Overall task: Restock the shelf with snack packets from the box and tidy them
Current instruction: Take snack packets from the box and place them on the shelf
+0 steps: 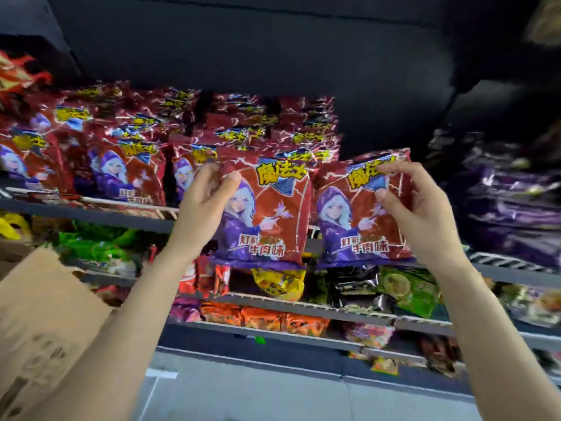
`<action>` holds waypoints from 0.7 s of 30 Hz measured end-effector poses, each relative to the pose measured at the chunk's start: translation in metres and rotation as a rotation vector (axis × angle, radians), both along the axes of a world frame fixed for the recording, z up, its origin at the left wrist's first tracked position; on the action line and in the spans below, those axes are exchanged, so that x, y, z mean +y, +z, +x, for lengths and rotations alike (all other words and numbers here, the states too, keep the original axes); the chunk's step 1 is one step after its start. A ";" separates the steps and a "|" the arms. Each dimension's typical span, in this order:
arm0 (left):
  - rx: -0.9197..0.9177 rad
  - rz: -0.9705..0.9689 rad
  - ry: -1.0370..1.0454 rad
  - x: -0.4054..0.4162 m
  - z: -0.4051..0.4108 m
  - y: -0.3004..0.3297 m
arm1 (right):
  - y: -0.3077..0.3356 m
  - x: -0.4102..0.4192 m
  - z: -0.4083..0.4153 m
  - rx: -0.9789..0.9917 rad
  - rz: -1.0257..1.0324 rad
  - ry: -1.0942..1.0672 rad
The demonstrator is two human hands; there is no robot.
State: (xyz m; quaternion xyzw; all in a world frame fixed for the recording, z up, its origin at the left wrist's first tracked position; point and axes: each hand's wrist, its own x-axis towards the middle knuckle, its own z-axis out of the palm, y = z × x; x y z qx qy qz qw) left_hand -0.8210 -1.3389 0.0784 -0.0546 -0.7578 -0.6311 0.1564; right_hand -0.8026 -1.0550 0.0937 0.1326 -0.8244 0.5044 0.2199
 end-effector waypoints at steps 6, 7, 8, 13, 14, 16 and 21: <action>0.114 -0.090 0.019 0.052 -0.033 0.009 | 0.021 0.052 -0.060 0.020 0.079 -0.133; 0.115 -0.099 0.013 0.058 -0.038 0.010 | 0.020 0.058 -0.074 0.017 0.132 -0.177; 0.119 -0.111 0.008 0.063 -0.041 0.010 | 0.020 0.063 -0.087 0.025 0.160 -0.204; 0.122 -0.238 -0.003 0.081 -0.059 0.006 | 0.013 0.069 -0.161 0.025 0.140 -0.313; 0.135 -0.279 0.003 0.083 -0.062 0.006 | 0.010 0.068 -0.176 -0.011 0.108 -0.328; 0.153 -0.349 0.033 0.086 -0.064 0.007 | 0.003 0.068 -0.205 -0.076 0.046 -0.338; 0.179 -0.473 0.116 0.092 -0.066 0.010 | -0.020 0.074 -0.266 -0.132 0.154 -0.314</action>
